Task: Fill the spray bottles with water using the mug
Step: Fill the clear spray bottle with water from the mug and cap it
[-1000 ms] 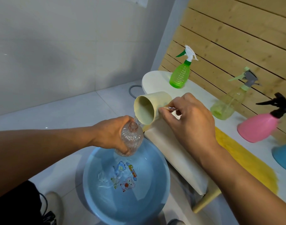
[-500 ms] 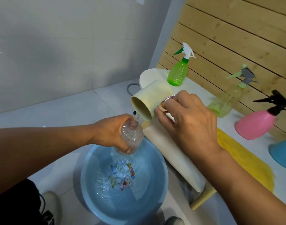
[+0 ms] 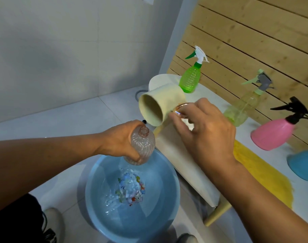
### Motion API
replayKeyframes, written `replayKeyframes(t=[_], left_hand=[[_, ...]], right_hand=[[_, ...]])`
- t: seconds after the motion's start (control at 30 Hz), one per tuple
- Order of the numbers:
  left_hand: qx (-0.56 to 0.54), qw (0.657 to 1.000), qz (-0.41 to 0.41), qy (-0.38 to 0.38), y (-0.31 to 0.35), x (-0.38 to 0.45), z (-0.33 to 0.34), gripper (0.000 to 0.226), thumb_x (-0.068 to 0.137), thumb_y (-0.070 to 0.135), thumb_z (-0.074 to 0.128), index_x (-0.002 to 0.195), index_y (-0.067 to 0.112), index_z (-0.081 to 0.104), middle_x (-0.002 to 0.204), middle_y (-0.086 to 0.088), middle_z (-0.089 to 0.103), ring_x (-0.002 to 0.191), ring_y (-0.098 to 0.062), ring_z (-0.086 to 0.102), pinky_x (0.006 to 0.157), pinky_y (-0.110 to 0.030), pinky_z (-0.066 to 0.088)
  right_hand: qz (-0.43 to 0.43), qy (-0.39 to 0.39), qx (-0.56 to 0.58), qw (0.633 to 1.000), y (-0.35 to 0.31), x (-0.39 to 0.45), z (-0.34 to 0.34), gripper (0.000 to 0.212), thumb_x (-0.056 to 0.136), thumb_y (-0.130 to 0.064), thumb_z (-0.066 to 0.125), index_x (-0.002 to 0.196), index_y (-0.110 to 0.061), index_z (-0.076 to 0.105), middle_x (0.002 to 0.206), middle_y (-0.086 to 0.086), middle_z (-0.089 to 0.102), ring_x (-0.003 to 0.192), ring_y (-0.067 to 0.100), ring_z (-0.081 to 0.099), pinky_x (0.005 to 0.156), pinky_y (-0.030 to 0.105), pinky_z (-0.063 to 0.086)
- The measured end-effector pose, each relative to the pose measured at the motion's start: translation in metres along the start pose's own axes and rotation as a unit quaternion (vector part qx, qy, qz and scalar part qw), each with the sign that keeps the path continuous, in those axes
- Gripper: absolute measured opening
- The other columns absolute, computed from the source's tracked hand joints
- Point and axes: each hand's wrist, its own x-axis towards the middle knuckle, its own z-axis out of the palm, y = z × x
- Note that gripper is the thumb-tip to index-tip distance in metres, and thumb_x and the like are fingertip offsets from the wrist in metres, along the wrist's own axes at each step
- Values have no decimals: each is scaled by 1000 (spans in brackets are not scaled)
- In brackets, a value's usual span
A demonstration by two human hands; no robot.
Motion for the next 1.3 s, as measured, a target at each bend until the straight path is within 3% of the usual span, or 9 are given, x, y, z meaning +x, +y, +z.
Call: replayKeyframes(t=[0.07, 0.13, 0.3, 0.43, 0.53, 0.6, 0.7, 0.9, 1.3], left_hand=[[-24, 1000, 2, 7, 3, -2, -1, 94, 61, 25, 101, 136, 35, 46, 124, 18, 58, 111, -3, 60, 85, -16, 55], [-44, 999, 4, 19, 5, -3, -4, 90, 61, 22, 102, 132, 35, 48, 121, 18, 58, 109, 1, 61, 80, -11, 52], [-87, 995, -1, 54, 8, -4, -10, 87, 60, 16, 102, 128, 33, 50, 117, 16, 60, 102, 10, 60, 77, -9, 50], [-95, 992, 2, 81, 7, -2, -12, 86, 60, 13, 101, 128, 30, 51, 115, 17, 61, 95, 14, 60, 77, -7, 48], [-99, 991, 2, 86, 5, 0, -16, 86, 60, 16, 101, 127, 32, 50, 114, 17, 62, 97, 12, 61, 77, -9, 49], [-98, 991, 4, 92, 3, 3, -17, 86, 59, 17, 101, 126, 34, 50, 113, 17, 63, 101, 8, 62, 77, -10, 49], [-95, 991, 4, 99, 0, 5, -19, 87, 58, 20, 102, 126, 36, 50, 113, 20, 63, 100, 8, 61, 77, -11, 51], [-93, 989, 11, 113, -6, 8, -24, 89, 54, 25, 103, 124, 39, 50, 110, 22, 64, 100, 4, 64, 76, -15, 54], [-80, 991, 20, 104, -11, 7, -29, 91, 54, 32, 103, 126, 42, 48, 114, 20, 63, 105, -1, 64, 78, -19, 57]], right_hand=[[159, -44, 65, 984, 6, 3, 4, 30, 92, -58, 56, 86, -31, 65, 83, -8, 60, 76, 19, 60, 70, 42, 51], [290, -76, 149, 942, 19, 7, 11, 36, 87, -67, 51, 85, -32, 62, 77, -11, 64, 77, 18, 61, 87, 56, 50], [422, -97, 269, 860, 45, 23, 28, 46, 74, -78, 40, 86, -41, 65, 69, -18, 68, 76, 18, 61, 106, 65, 37], [450, -118, 309, 829, 57, 47, 42, 43, 82, -73, 38, 90, -40, 64, 72, -13, 71, 69, 17, 54, 85, 55, 38], [453, -131, 338, 814, 65, 72, 60, 31, 104, -45, 41, 100, -22, 62, 79, 1, 67, 64, 19, 50, 61, 31, 38], [461, -160, 335, 806, 68, 89, 71, 30, 107, -37, 39, 109, -15, 59, 81, 5, 65, 61, 19, 51, 51, 26, 33], [487, -206, 324, 784, 72, 111, 88, 24, 108, -32, 38, 111, -14, 54, 83, 9, 63, 60, 18, 55, 49, 25, 31], [534, -271, 324, 733, 78, 130, 121, 33, 109, -26, 37, 80, -13, 47, 66, 6, 53, 50, 14, 42, 50, 22, 26], [575, -258, 329, 703, 82, 119, 148, 28, 106, -19, 44, 79, -14, 47, 68, 7, 52, 52, 17, 47, 39, 15, 38]])
